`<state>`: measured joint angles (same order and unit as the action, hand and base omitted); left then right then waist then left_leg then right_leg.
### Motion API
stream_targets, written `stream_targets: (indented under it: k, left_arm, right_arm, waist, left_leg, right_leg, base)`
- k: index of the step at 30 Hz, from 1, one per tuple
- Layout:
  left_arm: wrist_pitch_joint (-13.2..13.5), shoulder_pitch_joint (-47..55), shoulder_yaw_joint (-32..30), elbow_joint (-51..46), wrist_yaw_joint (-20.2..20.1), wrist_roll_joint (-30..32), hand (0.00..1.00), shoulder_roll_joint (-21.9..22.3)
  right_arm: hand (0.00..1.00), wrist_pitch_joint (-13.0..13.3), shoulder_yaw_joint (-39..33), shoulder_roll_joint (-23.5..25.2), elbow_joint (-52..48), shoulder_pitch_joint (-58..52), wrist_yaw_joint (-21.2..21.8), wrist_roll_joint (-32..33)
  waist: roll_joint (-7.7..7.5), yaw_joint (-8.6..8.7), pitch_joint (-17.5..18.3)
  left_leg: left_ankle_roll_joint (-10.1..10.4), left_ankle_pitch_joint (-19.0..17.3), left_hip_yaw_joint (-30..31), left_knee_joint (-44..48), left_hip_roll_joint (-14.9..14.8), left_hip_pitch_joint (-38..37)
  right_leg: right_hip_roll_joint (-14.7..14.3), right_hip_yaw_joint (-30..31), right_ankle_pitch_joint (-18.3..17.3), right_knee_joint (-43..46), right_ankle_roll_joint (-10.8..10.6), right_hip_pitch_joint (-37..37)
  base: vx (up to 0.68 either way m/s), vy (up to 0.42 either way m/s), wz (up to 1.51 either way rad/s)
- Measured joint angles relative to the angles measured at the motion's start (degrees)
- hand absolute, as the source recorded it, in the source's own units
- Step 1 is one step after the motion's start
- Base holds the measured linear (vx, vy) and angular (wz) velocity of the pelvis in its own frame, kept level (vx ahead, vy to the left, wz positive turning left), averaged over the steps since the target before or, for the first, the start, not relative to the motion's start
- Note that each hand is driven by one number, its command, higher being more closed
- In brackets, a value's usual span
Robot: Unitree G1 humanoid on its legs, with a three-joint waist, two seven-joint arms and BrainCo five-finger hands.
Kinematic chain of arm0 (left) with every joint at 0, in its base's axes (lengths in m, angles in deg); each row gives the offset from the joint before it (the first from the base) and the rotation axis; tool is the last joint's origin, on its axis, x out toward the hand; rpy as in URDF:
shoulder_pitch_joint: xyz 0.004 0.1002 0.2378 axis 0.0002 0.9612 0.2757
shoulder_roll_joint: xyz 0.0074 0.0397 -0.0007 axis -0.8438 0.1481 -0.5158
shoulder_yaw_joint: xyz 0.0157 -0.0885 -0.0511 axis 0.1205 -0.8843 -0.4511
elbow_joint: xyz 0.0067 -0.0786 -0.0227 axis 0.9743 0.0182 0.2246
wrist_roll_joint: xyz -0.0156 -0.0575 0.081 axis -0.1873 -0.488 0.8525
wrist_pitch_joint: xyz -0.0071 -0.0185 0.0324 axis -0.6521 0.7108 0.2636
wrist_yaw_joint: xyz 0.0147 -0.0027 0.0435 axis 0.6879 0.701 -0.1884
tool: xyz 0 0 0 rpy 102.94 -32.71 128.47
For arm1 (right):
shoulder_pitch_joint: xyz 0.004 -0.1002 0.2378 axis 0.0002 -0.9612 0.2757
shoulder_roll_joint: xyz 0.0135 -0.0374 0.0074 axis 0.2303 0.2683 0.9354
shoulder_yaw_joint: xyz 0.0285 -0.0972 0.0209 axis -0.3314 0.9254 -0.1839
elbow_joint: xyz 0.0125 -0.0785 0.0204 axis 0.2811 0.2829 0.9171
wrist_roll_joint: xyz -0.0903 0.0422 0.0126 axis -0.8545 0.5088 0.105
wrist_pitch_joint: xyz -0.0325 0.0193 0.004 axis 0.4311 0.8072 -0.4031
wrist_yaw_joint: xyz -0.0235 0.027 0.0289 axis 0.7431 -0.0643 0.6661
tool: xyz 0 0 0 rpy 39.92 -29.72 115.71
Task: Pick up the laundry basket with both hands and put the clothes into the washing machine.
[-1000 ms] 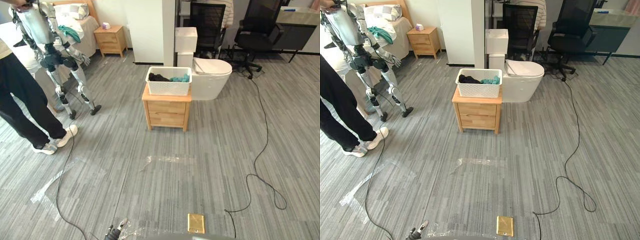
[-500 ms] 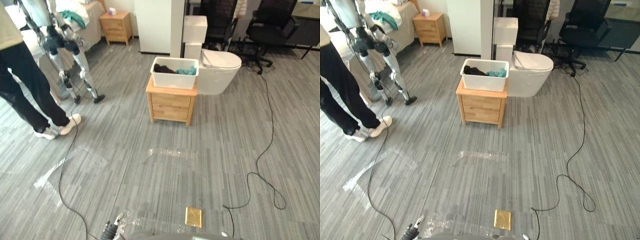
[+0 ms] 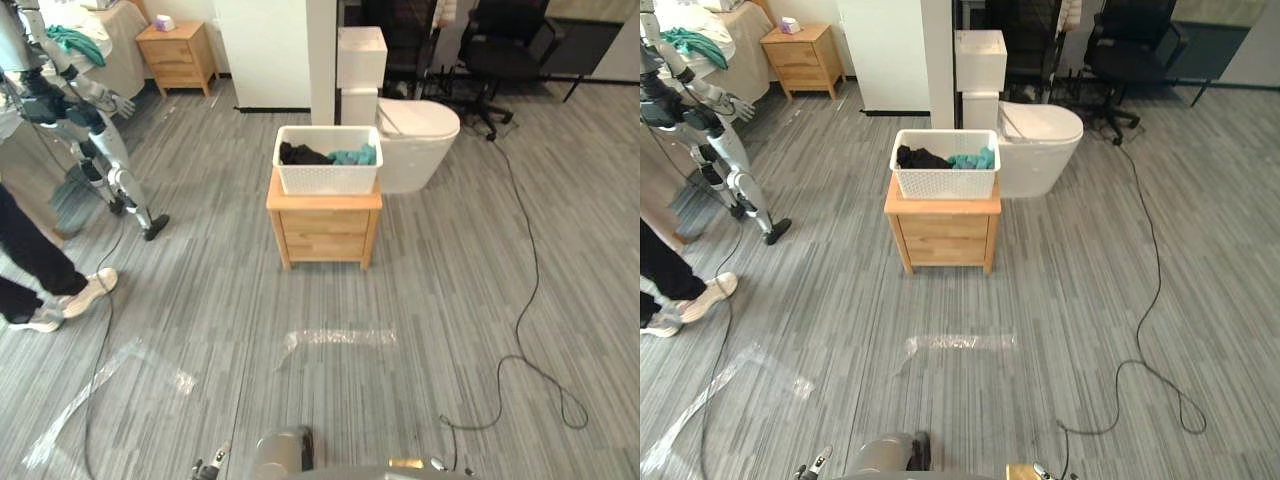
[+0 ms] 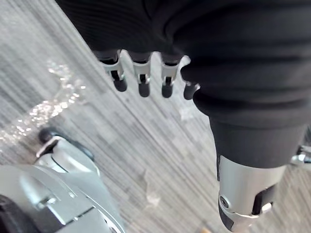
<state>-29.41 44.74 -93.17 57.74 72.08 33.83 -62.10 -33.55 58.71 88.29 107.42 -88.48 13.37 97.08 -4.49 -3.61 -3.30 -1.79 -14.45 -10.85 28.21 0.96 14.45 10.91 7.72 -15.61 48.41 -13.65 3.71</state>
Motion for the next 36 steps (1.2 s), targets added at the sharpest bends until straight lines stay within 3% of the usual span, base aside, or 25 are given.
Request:
stream_targets:
  k: [1,2,3,5,6,8,9,10,12,13,14,15,17,18,19,20,23,25,26,27,30,31,32,33,36]
  left_arm:
    - [0.0,-0.3,0.4,-0.2,0.0,0.0,0.00,-0.2]
    - [0.0,-1.1,1.0,-0.3,0.0,0.1,0.00,-0.2]
    - [-0.2,-1.3,1.6,-0.3,-0.1,0.3,0.00,-0.2]
    - [-0.5,-1.8,1.9,-0.3,-0.5,0.4,0.00,0.2]
    - [-0.5,-2.6,1.9,-0.4,-0.8,0.7,0.00,1.1]
    - [-0.5,-3.9,1.9,-0.6,-1.0,1.3,0.00,2.7]
    - [-0.4,-4.7,2.2,-0.6,-1.0,1.9,0.00,3.7]
    - [-0.4,-5.0,2.6,-0.6,-1.0,2.3,0.00,3.9]
    - [-0.3,-5.2,3.0,-0.6,-0.9,2.9,0.00,4.3]
    - [-0.3,-5.2,2.8,-0.6,-0.8,3.0,0.00,4.3]
    - [-0.4,-5.7,1.5,-0.2,-0.6,3.2,0.00,5.4]
    - [-0.4,-6.2,1.2,-0.1,-0.9,3.6,0.00,5.6]
    - [-0.4,-6.6,0.0,-0.4,-0.7,3.7,0.00,6.2]
    - [-0.4,-6.6,-2.2,-1.0,-0.7,3.6,0.00,6.3]
    - [-0.4,-6.6,-3.1,-1.3,-0.6,3.6,0.00,6.1]
    - [-0.5,-6.6,-3.5,-1.8,-0.6,3.3,0.00,5.9]
    - [-0.6,-5.4,-3.1,-3.8,0.0,2.2,0.00,5.4]
    - [-0.5,-4.7,-2.0,-5.8,0.2,2.1,0.00,5.4]
    - [-0.5,-4.7,-0.5,-6.9,0.2,1.5,0.00,5.4]
    - [-0.5,-4.5,0.3,-7.9,0.3,0.9,0.00,5.4]
    - [-0.4,-3.7,3.7,-12.6,1.8,-1.7,0.00,5.4]
    - [-0.1,-3.9,3.8,-14.2,2.3,-2.5,0.00,5.5]
    - [0.9,-4.3,3.8,-17.4,3.5,-3.5,0.00,5.4]
    - [2.2,-4.2,3.7,-19.4,4.8,-4.4,0.00,5.7]
    - [2.6,-4.1,3.7,-19.5,6.8,-4.6,0.00,5.9]
  right_arm:
    - [0.00,-0.1,-0.6,0.2,0.1,-0.2,0.0,0.0]
    - [0.00,-0.3,-0.7,0.2,0.1,-0.3,0.0,-0.1]
    - [0.00,-0.3,-0.7,-0.1,-0.4,-0.3,0.2,-0.2]
    - [0.00,-0.3,-0.6,-0.3,-1.6,0.1,0.2,-0.6]
    - [0.00,-0.1,-0.6,-0.3,-3.6,0.1,0.2,-0.5]
    - [0.00,0.1,-0.7,-0.7,-5.5,0.0,0.1,-0.5]
    - [0.00,0.1,-0.6,-1.2,-6.3,-0.2,0.0,-0.5]
    - [0.00,0.1,-0.5,-1.0,-6.8,-0.6,0.0,-0.5]
    - [0.00,0.0,-0.4,-0.4,-7.6,-1.4,-0.1,-0.4]
    - [0.00,0.0,-0.5,-0.4,-7.5,-2.2,-0.1,0.1]
    - [0.00,-0.1,-0.4,-1.7,-7.7,-1.3,0.0,0.1]
    - [0.00,0.0,-0.5,-1.7,-7.7,-1.0,0.0,0.1]
    - [0.00,0.1,-1.1,-1.9,-7.7,-1.0,0.2,0.2]
    - [0.00,-0.2,-0.9,-1.9,-7.5,-1.2,0.4,0.2]
    - [0.00,-0.3,-0.7,-2.0,-7.6,-1.2,0.4,0.2]
    - [0.00,-0.4,-0.5,-2.5,-7.2,-1.2,0.4,0.3]
    - [0.00,-0.5,1.3,-1.7,-7.3,-1.0,-0.1,1.7]
    - [0.00,-0.5,2.3,-1.6,-7.7,-0.5,-0.2,2.6]
    - [0.00,-0.5,2.6,-1.6,-7.9,0.8,-0.3,3.2]
    - [0.00,-0.6,3.7,-1.6,-10.5,1.2,-0.7,3.8]
    - [0.00,0.0,6.4,-1.4,-21.5,-1.6,-2.9,5.2]
    - [0.00,0.2,6.4,-1.0,-23.1,-1.5,-3.4,5.4]
    - [0.00,0.6,6.4,-0.1,-25.3,-1.1,-4.6,5.7]
    - [0.00,1.3,6.4,0.2,-27.9,-0.3,-6.2,5.8]
    - [0.00,2.9,6.0,0.2,-31.7,1.8,-8.4,5.7]
  waist:
    - [-0.34,-0.02,-0.3]
    - [-0.24,-0.21,-0.6]
    - [0.25,0.13,-0.7]
    - [0.90,1.18,-0.8]
    - [2.01,1.64,-0.8]
    - [4.12,2.71,-1.8]
    - [5.67,3.21,-2.5]
    - [5.78,3.18,-2.5]
    - [5.42,3.02,-2.5]
    - [5.18,3.14,-2.3]
    - [7.61,2.69,-2.2]
    - [7.43,2.99,-2.2]
    - [8.19,3.04,-2.4]
    - [8.86,3.39,-2.3]
    - [8.22,3.23,-2.7]
    - [8.63,2.44,-3.1]
    - [6.16,1.14,-4.4]
    - [5.88,0.93,-4.4]
    - [6.15,0.90,-4.5]
    - [6.04,0.82,-4.6]
    - [6.97,-0.29,-4.1]
    - [6.72,-0.20,-3.7]
    - [4.11,-0.33,-3.4]
    - [3.13,-0.64,-3.3]
    - [3.13,-0.58,-3.4]
  left_leg:
    - [-0.3,-1.2,0.1,0.0,0.5,-1.8]
    - [-0.7,-3.4,0.5,-0.1,0.7,-5.7]
    - [-0.8,-4.8,1.1,-1.7,0.6,-9.9]
    - [-0.6,-5.2,1.7,-7.2,0.2,-16.2]
    - [-0.1,-5.3,2.4,-10.3,-0.7,-19.8]
    - [0.6,-5.2,3.0,-14.0,-3.0,-24.7]
    - [1.1,-5.0,3.2,-16.3,-4.9,-28.0]
    - [1.3,-4.9,3.2,-16.5,-5.3,-28.8]
    - [2.3,-4.6,3.5,-17.5,-5.8,-31.4]
    - [3.3,-4.8,5.1,-17.5,-6.7,-33.8]
    - [6.4,-2.6,6.6,-15.9,-9.2,-33.9]
    - [7.1,-0.2,7.6,-14.6,-9.3,-33.2]
    - [4.6,7.7,10.9,-6.3,-11.1,-30.7]
    - [3.3,14.8,12.6,5.4,-12.4,-25.4]
    - [3.6,20.1,13.2,11.9,-13.2,-21.8]
    - [3.3,19.6,12.6,27.3,-16.3,-13.5]
    - [2.5,12.0,8.6,35.9,-16.9,-4.1]
    - [2.6,11.8,6.6,33.5,-16.9,0.5]
    - [3.8,10.7,4.7,28.2,-16.8,3.5]
    - [3.6,9.5,1.5,21.0,-16.3,4.5]
    - [4.2,10.7,-0.6,-0.3,-12.1,2.1]
    - [3.9,9.2,0.1,-2.4,-11.0,0.6]
    - [3.6,9.4,0.0,-4.1,-8.3,0.5]
    - [2.7,8.8,-0.2,-4.2,-7.0,0.7]
    - [1.8,5.6,-1.8,-2.1,-6.4,-0.1]
  right_leg:
    - [-0.4,0.5,2.7,6.2,-1.5,1.8]
    - [-1.3,-0.4,5.0,16.2,-1.1,5.0]
    - [-1.8,-3.9,4.3,22.1,1.0,7.9]
    - [-1.9,-9.7,2.4,22.2,5.7,12.8]
    - [-2.0,-13.2,1.1,17.8,7.5,16.3]
    - [-2.4,-16.9,-0.3,5.7,8.8,19.7]
    - [-3.4,-16.6,1.0,-7.2,9.9,21.3]
    - [-3.7,-15.2,2.8,-12.8,10.2,21.9]
    - [-4.3,-10.6,8.8,-26.3,10.6,21.8]
    - [-4.9,-8.9,19.7,-28.7,10.3,21.0]
    - [-6.3,-9.8,18.4,-24.1,12.0,21.4]
    - [-5.9,-9.8,15.8,-21.6,11.6,21.8]
    - [-6.2,-12.8,9.8,-17.5,13.0,19.4]
    - [-7.0,-15.0,7.0,-18.2,14.3,15.8]
    - [-7.4,-15.7,6.1,-19.2,15.0,14.1]
    - [-9.4,-16.5,5.7,-22.3,15.6,9.1]
    - [-9.8,-17.0,5.4,-30.4,16.0,-2.9]
    - [-9.6,-17.7,4.5,-34.5,15.8,-6.7]
    - [-9.4,-17.7,4.0,-35.2,15.0,-7.8]
    - [-8.6,-17.6,3.1,-35.3,14.2,-8.8]
    - [-7.4,-17.1,-0.8,-33.1,10.9,-10.5]
    - [-6.5,-17.2,-1.6,-32.4,10.4,-10.3]
    - [-4.3,-17.1,-2.2,-32.1,9.6,-9.8]
    - [-3.5,-16.6,-2.2,-32.8,9.5,-10.0]
    - [-2.4,-13.5,-1.5,-34.0,8.6,-11.7]
  base:
    - [0.46,0.145,0.24]
    - [0.56,0.132,0.07]
    - [0.66,0.112,0.04]
    - [0.64,0.021,0.10]
    - [0.55,-0.030,0.17]
    - [0.65,-0.089,0.32]
    - [0.73,-0.141,0.40]
    - [0.63,-0.149,0.37]
    - [0.49,-0.167,0.33]
    - [0.76,-0.278,0.26]
    - [0.88,-0.329,0.31]
    - [0.85,-0.352,0.32]
    - [0.67,-0.314,0.54]
    - [0.53,-0.241,0.52]
    - [0.70,-0.303,0.40]
    - [0.52,-0.212,0.11]
    - [0.45,-0.169,0.04]
    - [0.33,-0.078,0.09]
    - [0.24,0.045,-0.01]
    - [0.25,0.082,0.01]
    - [0.32,0.196,0.12]
    - [0.32,0.212,0.30]
    - [0.28,0.193,0.35]
    - [0.19,0.126,0.28]
    - [0.23,0.212,-0.15]
